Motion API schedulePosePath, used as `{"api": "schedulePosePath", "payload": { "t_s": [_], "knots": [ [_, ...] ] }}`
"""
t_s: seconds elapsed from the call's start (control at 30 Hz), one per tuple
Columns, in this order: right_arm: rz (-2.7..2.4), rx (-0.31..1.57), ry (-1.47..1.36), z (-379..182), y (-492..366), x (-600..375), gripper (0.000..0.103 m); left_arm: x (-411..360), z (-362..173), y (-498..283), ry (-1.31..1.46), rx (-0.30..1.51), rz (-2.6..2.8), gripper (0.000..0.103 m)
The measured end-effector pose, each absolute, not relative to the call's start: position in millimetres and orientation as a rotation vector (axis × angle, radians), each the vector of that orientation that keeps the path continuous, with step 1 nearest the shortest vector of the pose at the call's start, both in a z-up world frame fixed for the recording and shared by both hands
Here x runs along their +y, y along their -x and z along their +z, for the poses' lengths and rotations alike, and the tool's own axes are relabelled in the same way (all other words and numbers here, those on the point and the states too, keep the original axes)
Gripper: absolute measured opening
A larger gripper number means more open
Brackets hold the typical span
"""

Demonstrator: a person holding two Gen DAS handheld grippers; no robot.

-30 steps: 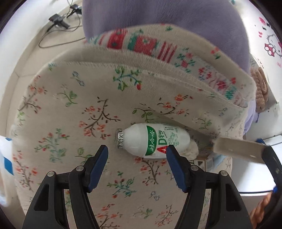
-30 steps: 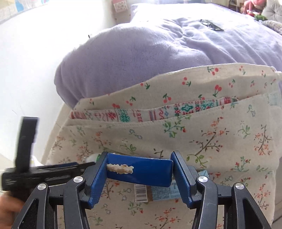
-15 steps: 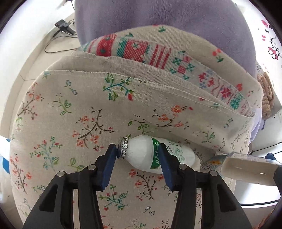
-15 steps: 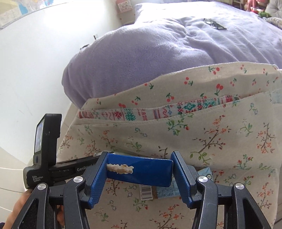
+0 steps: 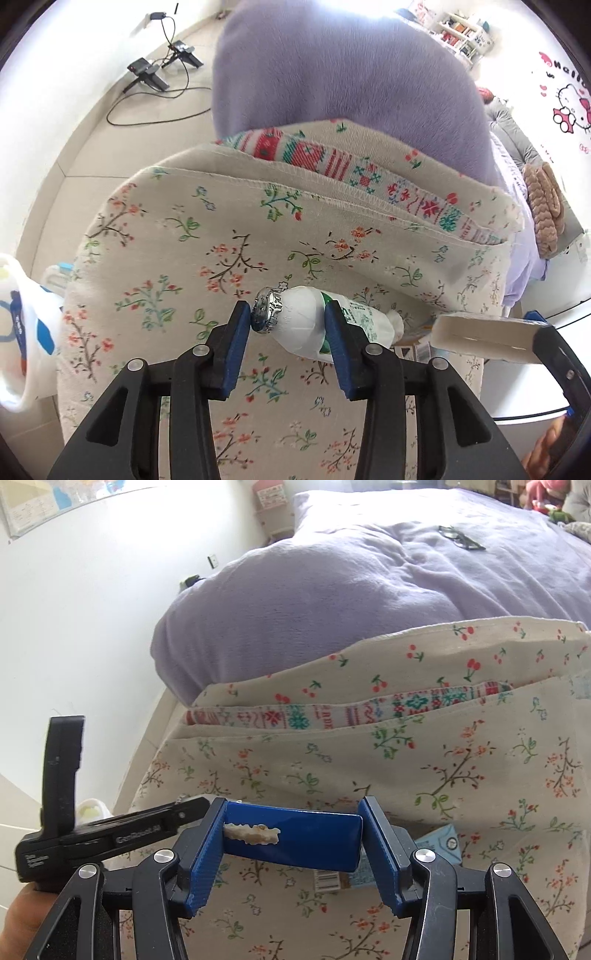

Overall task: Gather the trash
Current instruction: 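Carry both items to the bucket and release them inside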

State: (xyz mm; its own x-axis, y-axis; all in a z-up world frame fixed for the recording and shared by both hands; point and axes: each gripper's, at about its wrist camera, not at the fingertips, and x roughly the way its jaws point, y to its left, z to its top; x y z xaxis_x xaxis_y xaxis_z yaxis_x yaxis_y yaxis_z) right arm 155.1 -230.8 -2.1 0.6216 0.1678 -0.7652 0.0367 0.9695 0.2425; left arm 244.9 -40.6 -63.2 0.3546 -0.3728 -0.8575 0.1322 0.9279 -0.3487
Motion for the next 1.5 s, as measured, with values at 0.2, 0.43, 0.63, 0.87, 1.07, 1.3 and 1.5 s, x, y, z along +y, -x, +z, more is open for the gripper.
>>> {"api": "schedulePosePath", "payload": {
  "t_s": [0.2, 0.43, 0.63, 0.87, 1.07, 1.3, 1.5],
  "knots": [
    [0.086, 0.9, -0.247, -2, -155, -221, 0.061, -20, -50, -226, 0.241, 1.14, -0.33, 0.044],
    [0.1, 0.895, -0.229, 1, -154, -203, 0.061, -12, -40, -218, 0.243, 1.125, -0.336, 0.044],
    [0.101, 0.897, -0.204, 1, -153, -187, 0.061, -3, -37, -209, 0.239, 1.126, -0.373, 0.043],
    [0.103, 0.892, -0.183, 4, -152, -175, 0.061, 7, -31, -198, 0.233, 1.105, -0.404, 0.043],
    [0.126, 0.883, -0.163, 7, -154, -155, 0.061, 28, -22, -187, 0.239, 1.075, -0.407, 0.043],
    [0.215, 0.89, -0.122, 4, -162, -105, 0.061, 86, -21, -182, 0.248, 1.059, -0.304, 0.043],
    [0.301, 0.891, -0.098, -6, -176, -49, 0.061, 159, -13, -177, 0.207, 1.01, -0.113, 0.043]
  ]
}}
